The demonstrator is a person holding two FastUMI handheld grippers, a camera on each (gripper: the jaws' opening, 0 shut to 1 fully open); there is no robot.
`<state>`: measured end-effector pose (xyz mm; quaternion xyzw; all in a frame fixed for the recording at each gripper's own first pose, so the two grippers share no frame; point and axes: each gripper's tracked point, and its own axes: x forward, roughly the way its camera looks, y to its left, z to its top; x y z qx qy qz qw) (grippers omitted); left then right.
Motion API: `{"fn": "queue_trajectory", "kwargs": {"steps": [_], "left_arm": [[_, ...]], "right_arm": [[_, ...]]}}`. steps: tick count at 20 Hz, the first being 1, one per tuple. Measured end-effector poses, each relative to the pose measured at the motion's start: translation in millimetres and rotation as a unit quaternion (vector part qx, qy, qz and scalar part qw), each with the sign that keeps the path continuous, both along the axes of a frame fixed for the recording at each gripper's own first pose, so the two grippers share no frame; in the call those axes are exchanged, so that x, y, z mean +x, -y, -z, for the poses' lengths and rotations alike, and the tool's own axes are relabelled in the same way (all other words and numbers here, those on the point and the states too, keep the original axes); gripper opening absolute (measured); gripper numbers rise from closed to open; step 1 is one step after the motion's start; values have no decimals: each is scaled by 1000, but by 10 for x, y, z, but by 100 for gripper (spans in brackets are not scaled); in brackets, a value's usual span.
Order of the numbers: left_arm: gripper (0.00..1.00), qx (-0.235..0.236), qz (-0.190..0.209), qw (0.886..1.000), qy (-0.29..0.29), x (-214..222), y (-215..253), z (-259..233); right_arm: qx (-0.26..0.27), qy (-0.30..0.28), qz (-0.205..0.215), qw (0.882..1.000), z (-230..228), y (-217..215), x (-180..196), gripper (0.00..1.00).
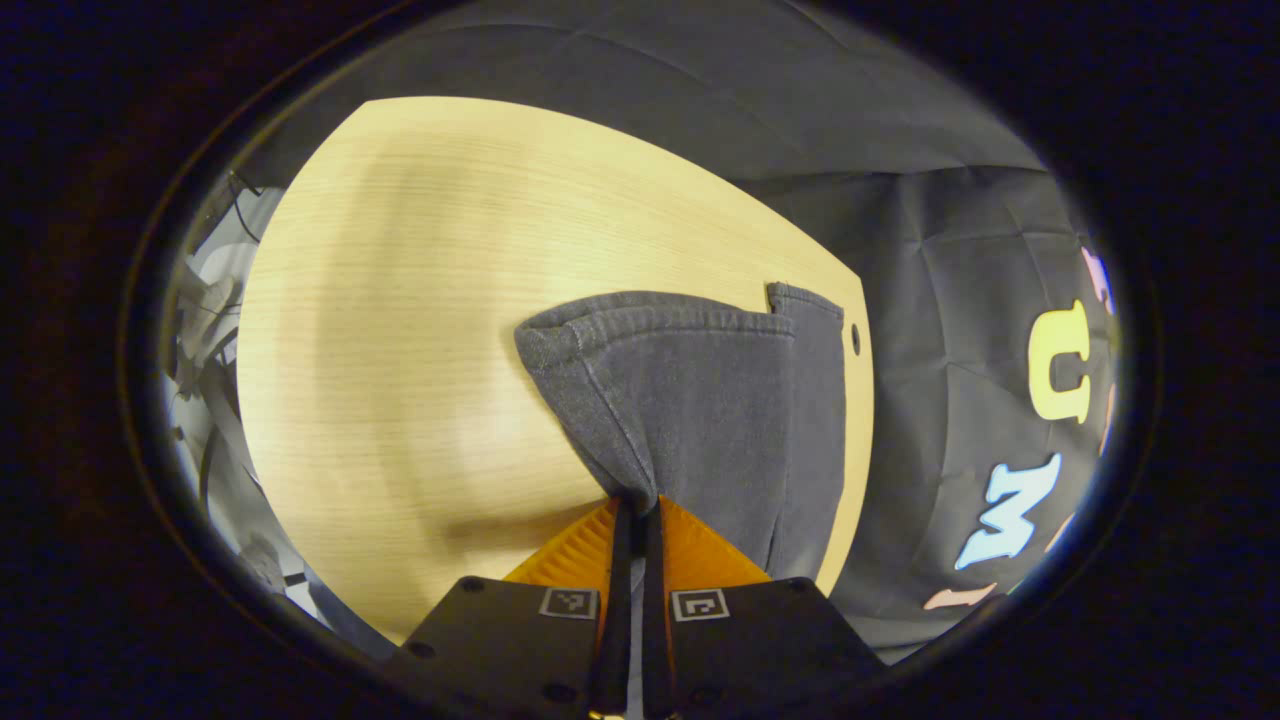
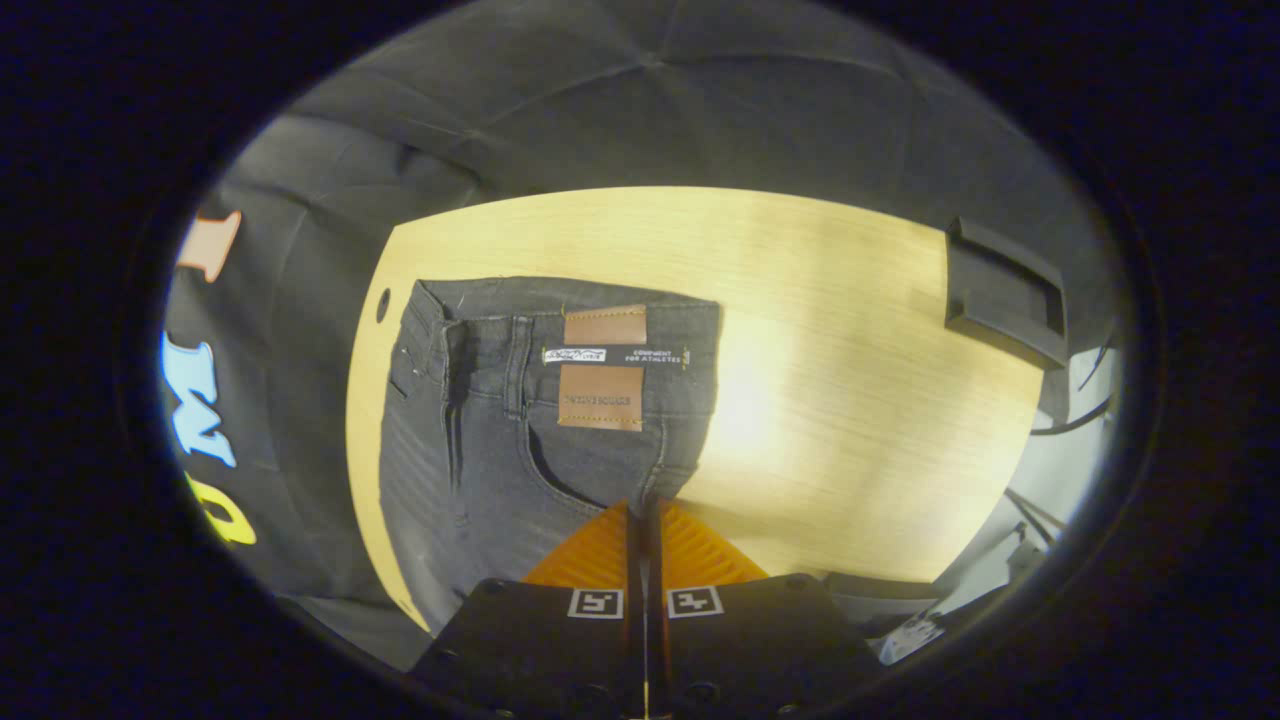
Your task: Grasp the waist and the cuffs of the jeans and fold them to make the two legs overlap; first hold the waist and fold one-third of the jeans toward the cuffs, then hold the cuffs and fold the remaining one-third in the same direction to finish folding.
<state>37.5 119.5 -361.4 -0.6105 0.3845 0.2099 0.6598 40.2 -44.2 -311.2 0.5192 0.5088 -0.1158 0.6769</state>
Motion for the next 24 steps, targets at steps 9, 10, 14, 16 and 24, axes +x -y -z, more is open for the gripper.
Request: {"fn": "queue_trajectory", "kwargs": {"steps": [9, 10, 14, 16, 24], "left_arm": [[8, -34, 3, 996, 80, -91, 14, -823], [8, -38, 0, 994, 98, -4, 38, -1082], [8, -23, 11, 990, 142, 333, 58, -1711], [8, -16, 30, 988, 150, 555, 116, -1861], [8, -17, 62, 988, 143, 1785, 230, -1753]], "right_arm": [[70, 98, -85, 989, -783, -7, 179, 0], [94, 117, -95, 984, -1004, 1, 300, 0], [147, 159, -136, 967, -1592, -128, 829, 0], [155, 168, -145, 963, -1778, -242, 1055, 0], [174, 141, -141, 964, -1828, -711, 2124, 0]]}}
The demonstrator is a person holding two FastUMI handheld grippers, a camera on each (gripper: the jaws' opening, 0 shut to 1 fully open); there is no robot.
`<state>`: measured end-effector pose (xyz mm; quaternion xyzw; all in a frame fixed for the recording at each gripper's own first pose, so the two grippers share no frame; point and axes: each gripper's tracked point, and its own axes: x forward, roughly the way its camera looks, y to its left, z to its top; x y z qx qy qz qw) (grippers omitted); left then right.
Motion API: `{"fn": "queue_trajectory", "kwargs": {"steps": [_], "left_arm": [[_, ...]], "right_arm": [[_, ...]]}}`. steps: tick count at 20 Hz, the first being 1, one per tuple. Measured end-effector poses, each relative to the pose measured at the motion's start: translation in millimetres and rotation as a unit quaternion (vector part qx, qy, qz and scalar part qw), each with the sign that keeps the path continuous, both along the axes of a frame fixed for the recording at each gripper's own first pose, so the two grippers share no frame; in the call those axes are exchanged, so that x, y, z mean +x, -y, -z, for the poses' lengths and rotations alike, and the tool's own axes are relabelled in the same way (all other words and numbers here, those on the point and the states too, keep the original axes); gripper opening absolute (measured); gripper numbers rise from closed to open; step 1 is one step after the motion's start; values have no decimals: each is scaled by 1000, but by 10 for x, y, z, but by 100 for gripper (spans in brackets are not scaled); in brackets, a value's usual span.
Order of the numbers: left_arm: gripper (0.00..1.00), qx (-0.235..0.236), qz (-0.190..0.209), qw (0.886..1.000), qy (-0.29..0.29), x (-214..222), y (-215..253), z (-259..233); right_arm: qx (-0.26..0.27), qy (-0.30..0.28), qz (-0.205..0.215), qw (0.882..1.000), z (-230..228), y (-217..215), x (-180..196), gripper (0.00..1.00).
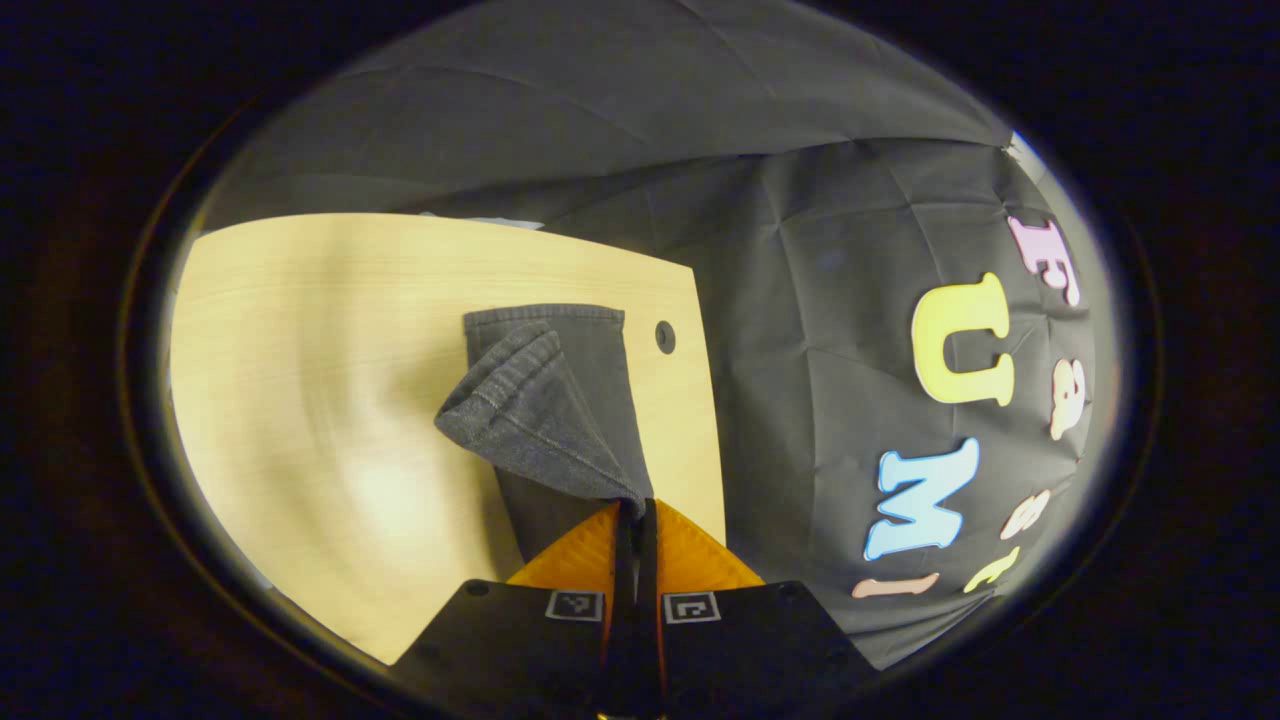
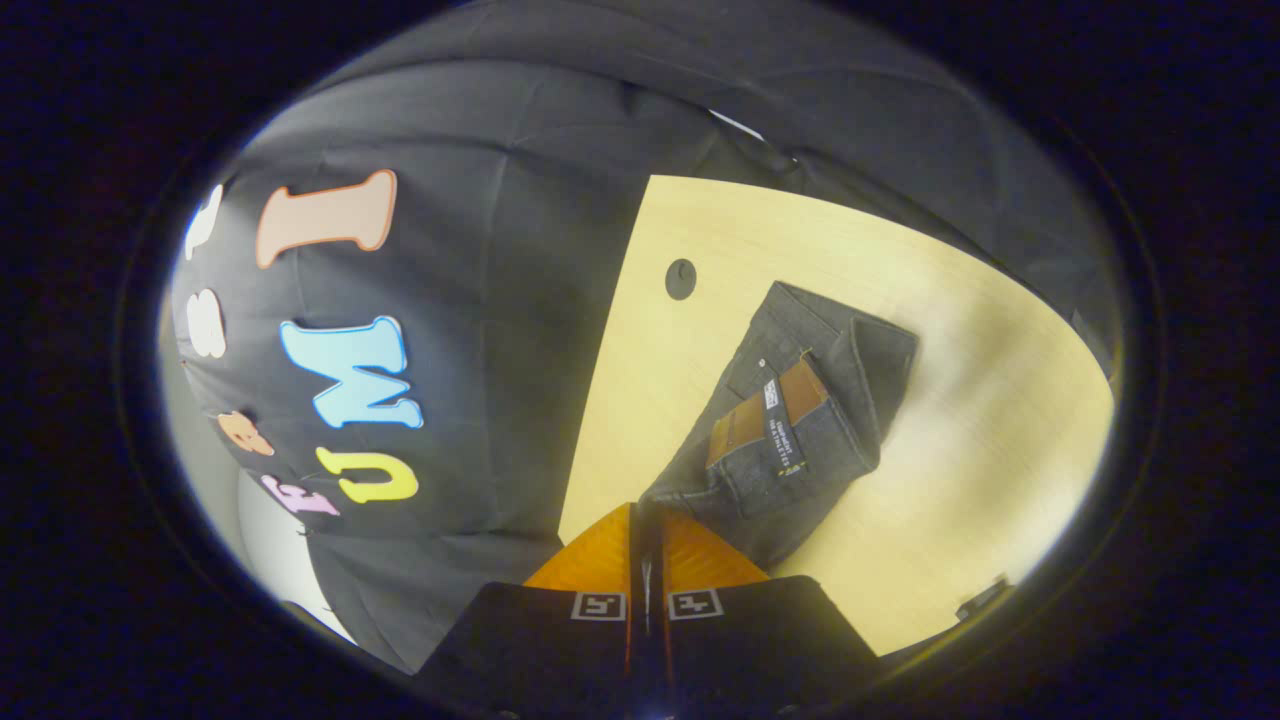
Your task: Grasp the waist and the cuffs of the jeans and fold them to make the two legs overlap; first hold the waist and fold one-third of the jeans toward the cuffs, then hold the cuffs and fold the remaining one-third in the same direction to finish folding.
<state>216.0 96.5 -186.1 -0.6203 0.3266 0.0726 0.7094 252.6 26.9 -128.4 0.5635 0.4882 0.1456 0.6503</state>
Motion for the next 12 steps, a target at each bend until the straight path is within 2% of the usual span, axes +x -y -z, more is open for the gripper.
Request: {"fn": "queue_trajectory", "kwargs": {"steps": [3, 6, 9, 11, 12], "left_arm": [[8, 6, 21, 1000, 11, 521, 135, 218], [8, 9, 30, 999, 27, 974, 290, 415], [8, 65, 37, 996, 42, 1141, 328, 617], [9, 107, 47, 993, 33, 1222, 372, 760], [11, 119, 54, 991, 29, 1193, 394, 783]], "right_arm": [[-9, -8, 10, 1000, 243, -154, 417, 1], [-24, 32, 26, 999, 509, -317, 662, 2], [-47, 63, 36, 996, 725, -423, 772, 5], [-50, 93, 38, 994, 730, -454, 795, 14], [-57, 104, 34, 992, 715, -464, 769, 25]]}}
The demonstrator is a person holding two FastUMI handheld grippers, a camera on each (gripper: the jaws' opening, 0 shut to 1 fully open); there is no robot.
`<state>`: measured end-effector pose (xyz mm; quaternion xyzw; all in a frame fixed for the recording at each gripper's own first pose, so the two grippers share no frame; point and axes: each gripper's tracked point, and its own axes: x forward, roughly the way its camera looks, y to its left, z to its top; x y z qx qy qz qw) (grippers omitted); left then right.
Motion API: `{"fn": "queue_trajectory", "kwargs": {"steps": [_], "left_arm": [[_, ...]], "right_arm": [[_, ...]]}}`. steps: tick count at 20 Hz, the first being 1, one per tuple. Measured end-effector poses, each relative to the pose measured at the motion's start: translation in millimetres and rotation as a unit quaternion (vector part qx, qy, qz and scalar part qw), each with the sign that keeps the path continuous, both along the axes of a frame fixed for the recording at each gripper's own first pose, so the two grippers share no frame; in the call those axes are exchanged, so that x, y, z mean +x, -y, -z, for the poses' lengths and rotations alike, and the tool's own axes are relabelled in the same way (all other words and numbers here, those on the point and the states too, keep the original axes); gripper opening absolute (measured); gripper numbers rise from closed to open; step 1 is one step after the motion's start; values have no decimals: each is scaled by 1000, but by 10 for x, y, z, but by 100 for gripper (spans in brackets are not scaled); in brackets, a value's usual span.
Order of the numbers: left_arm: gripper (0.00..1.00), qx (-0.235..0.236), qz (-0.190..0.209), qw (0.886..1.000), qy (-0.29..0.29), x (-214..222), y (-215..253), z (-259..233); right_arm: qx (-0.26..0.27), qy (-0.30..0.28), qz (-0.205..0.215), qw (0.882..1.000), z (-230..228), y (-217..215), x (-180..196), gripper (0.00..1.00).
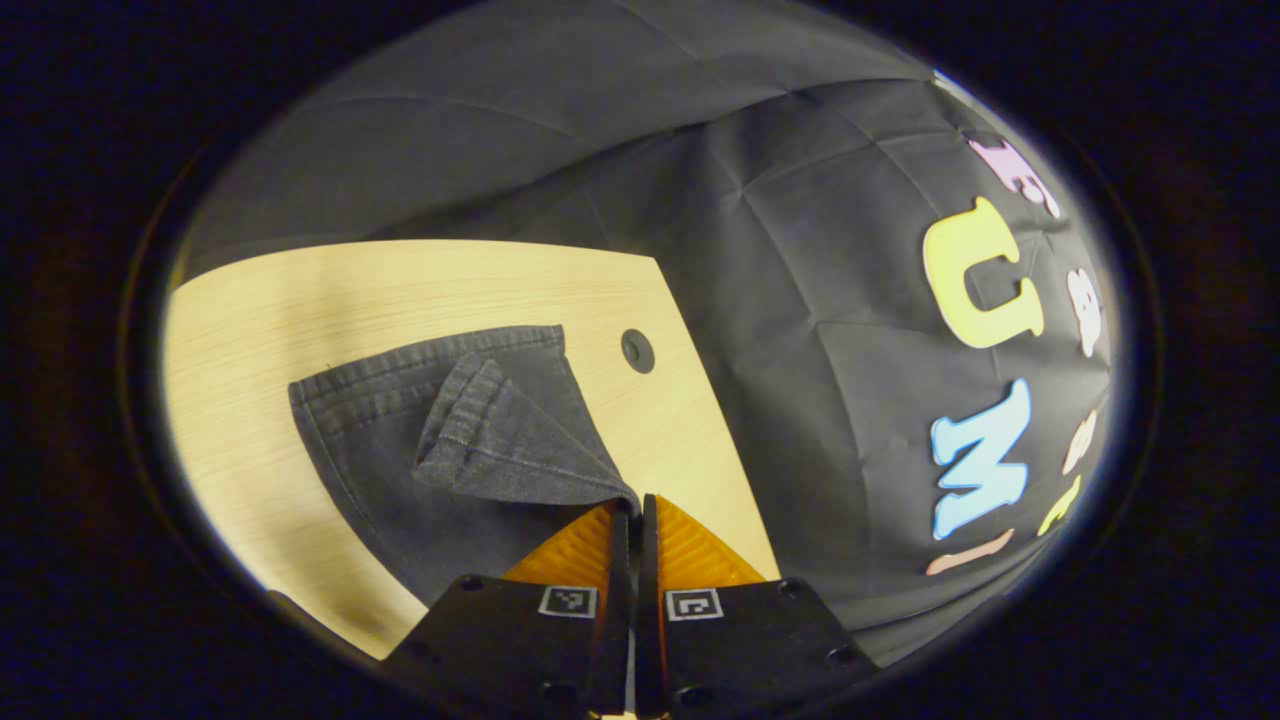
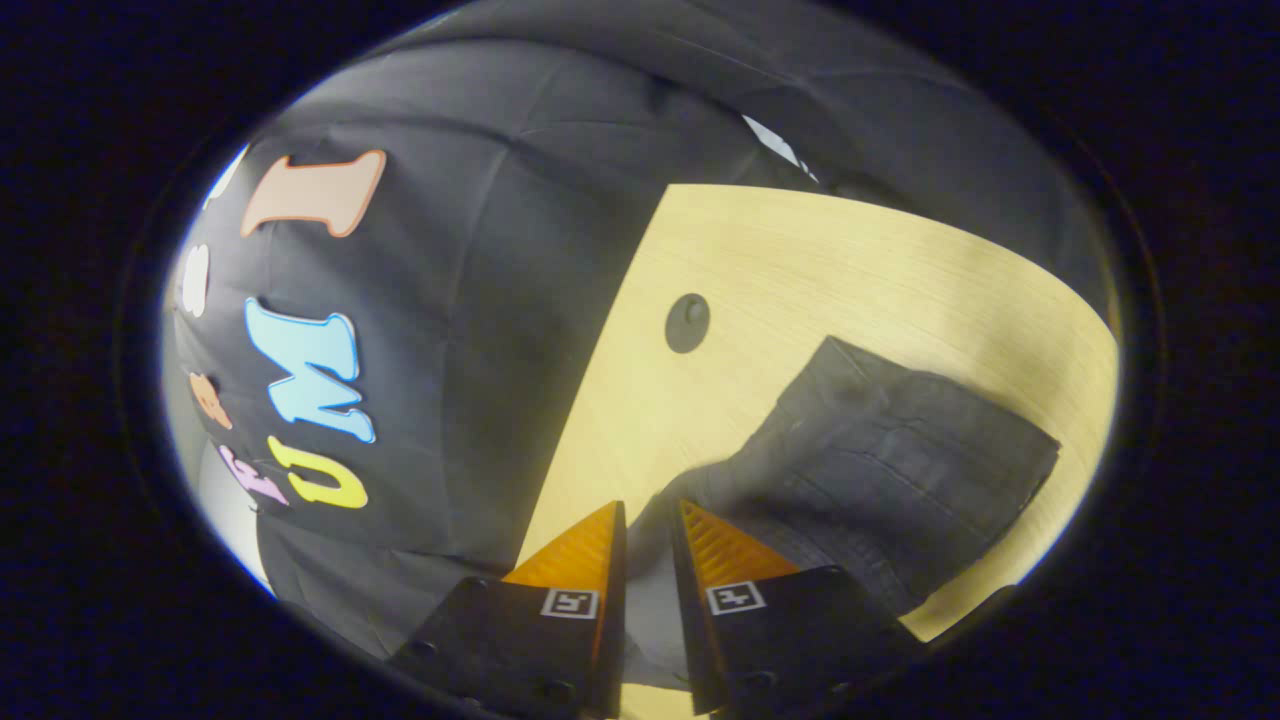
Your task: Grasp the waist and the cuffs of the jeans and fold them to make the two legs overlap; first hold the waist and fold one-third of the jeans toward the cuffs, then hold the cuffs and fold the remaining one-third in the same direction to finish folding.
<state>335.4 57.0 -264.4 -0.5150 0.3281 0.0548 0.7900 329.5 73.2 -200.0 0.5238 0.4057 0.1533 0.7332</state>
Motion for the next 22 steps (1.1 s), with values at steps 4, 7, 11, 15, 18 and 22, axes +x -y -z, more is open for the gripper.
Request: {"fn": "queue_trajectory", "kwargs": {"steps": [4, 7, 11, 15, 18, 22], "left_arm": [[47, 97, 23, 995, 18, 10, 50, -144], [99, 170, 26, 984, 34, -73, 86, -392], [97, 252, 42, 964, 79, -339, 194, -821], [97, 309, 33, 937, 157, -722, 425, -1433], [100, 344, 35, 918, 194, -1007, 624, -1814], [97, 366, 55, 903, 219, -1306, 862, -2024]], "right_arm": [[-47, 23, 9, 999, -10, 198, -172, 73], [-67, 29, 58, 996, -70, 493, -343, 87], [-129, 12, 124, 984, 172, 1037, -711, 88], [-127, -26, 123, 984, 527, 1053, -923, 88], [-109, -37, 136, 984, 674, 957, -897, 89], [-80, -51, 148, 985, 742, 736, -782, 88]]}}
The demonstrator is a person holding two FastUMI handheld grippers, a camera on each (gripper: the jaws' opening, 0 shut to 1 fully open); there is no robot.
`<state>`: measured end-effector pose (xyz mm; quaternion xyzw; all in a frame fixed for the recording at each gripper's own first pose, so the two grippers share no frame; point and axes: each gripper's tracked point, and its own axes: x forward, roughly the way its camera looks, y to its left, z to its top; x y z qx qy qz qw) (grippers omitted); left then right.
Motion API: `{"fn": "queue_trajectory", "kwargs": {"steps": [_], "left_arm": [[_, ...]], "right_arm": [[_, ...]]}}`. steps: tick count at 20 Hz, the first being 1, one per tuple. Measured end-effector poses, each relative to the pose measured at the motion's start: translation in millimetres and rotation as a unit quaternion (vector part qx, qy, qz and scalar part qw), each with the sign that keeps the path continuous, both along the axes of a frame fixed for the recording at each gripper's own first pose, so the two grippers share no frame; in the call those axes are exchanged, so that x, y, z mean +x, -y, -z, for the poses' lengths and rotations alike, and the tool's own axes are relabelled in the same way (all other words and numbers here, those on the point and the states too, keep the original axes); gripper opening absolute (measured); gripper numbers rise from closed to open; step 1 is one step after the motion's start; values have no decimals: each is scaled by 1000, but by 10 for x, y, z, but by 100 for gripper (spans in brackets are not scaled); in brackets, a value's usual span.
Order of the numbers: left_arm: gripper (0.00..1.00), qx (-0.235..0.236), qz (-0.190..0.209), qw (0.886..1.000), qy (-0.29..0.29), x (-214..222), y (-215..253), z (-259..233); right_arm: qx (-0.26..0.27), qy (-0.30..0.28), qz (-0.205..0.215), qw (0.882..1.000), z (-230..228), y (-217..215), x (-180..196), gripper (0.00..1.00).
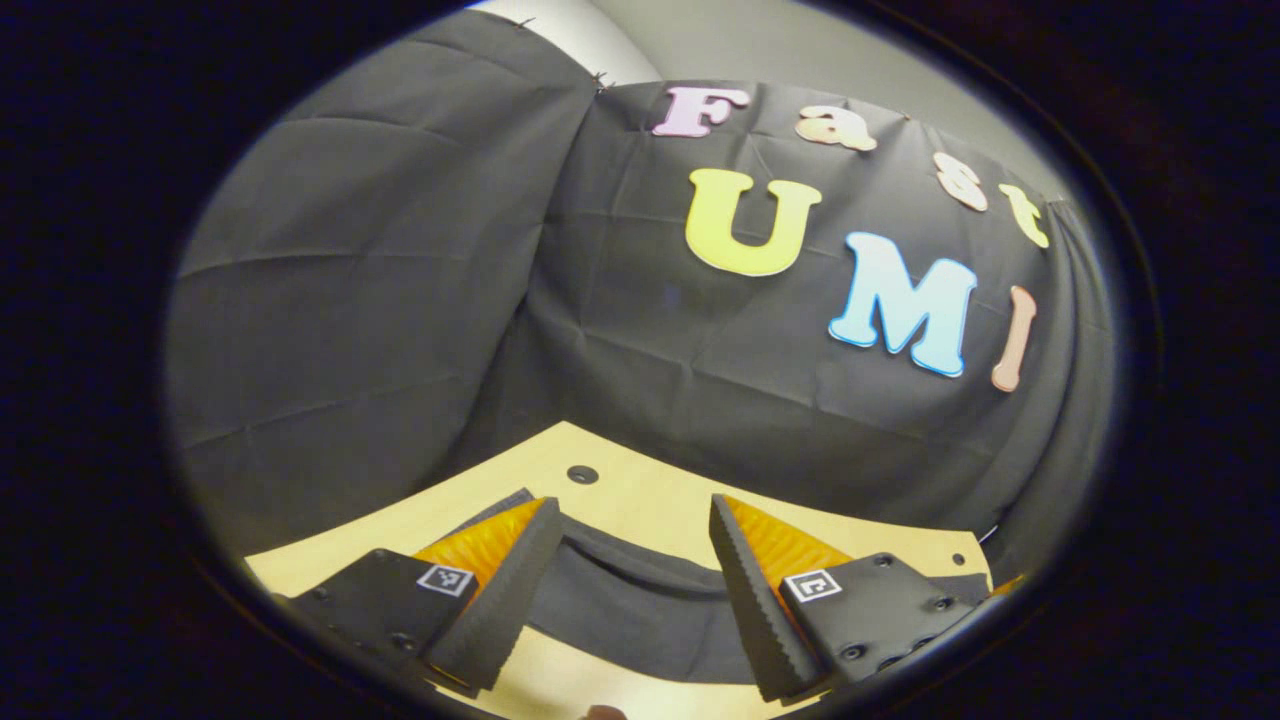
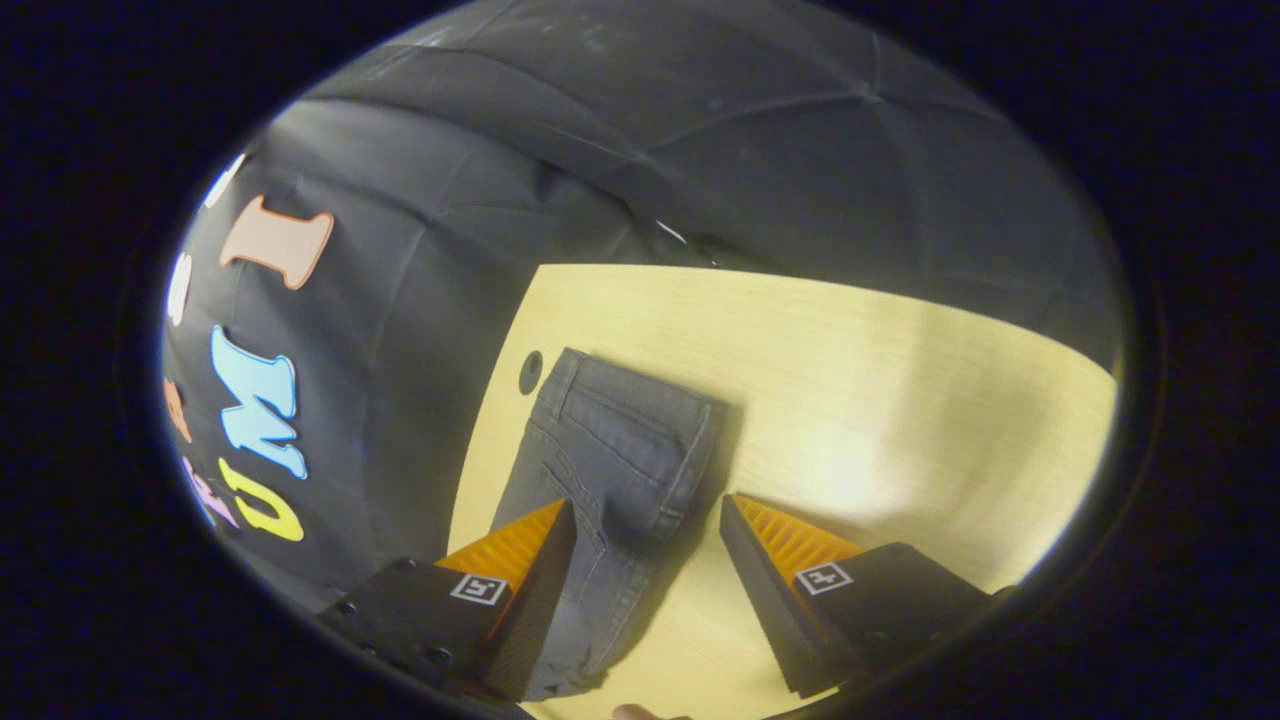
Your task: Grasp the waist and the cuffs of the jeans and fold them to make the two legs overlap; first hold the waist and fold one-third of the jeans toward the cuffs, then hold the cuffs and fold the remaining one-third in the same direction to finish folding.
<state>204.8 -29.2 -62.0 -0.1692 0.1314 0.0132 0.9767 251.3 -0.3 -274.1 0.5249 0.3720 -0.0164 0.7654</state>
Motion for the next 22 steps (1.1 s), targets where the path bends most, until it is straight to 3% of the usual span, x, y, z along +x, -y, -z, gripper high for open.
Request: {"fn": "queue_trajectory", "kwargs": {"steps": [2, 3, 4, 7, 8, 9, 10, 11, 13, 14, 17, 20, 21, 22], "left_arm": [[96, 5, 8, 1000, 5, -46, 55, -22], [96, 5, 15, 1000, 8, -61, 104, -35], [97, 5, 24, 1000, 9, -77, 153, -54], [96, 5, 46, 999, 17, -70, 229, -106], [100, 5, 52, 998, 20, -65, 234, -121], [96, 4, 59, 998, 21, -58, 256, -120], [96, 2, 66, 998, 22, -49, 255, -125], [96, -5, 76, 997, 22, -42, 247, -134], [96, -18, 88, 996, 21, -44, 218, -131], [100, -25, 91, 995, 21, -42, 206, -136], [96, -36, 100, 994, 18, -2, 167, -118], [96, -43, 108, 993, 16, 51, 88, -96], [96, -47, 109, 993, 15, 72, 54, -82], [96, -54, 112, 992, 11, 88, -44, -27]], "right_arm": [[-2, -5, 5, 1000, 54, -26, 18, 87], [-9, -10, 5, 1000, 105, -20, 9, 80], [-14, -9, 8, 1000, 132, -25, 17, 72], [-34, 2, 4, 999, 123, -9, -7, 36], [-45, 11, 0, 999, 64, 12, -28, 33], [-59, 28, -4, 998, -46, 43, -47, 27], [-77, 54, -9, 996, -204, 81, -81, 30], [-100, 96, -16, 990, -448, 118, -136, 24], [-115, 168, -24, 979, -935, 38, -221, 24], [-115, 193, -25, 974, -1118, -32, -259, 24], [-139, 252, -29, 957, -1549, -238, -479, 24], [-182, 320, -57, 928, -2035, -714, -718, 24], [-197, 343, -70, 916, -2168, -927, -795, 19], [-224, 377, -94, 894, -2355, -1339, -942, 24]]}}
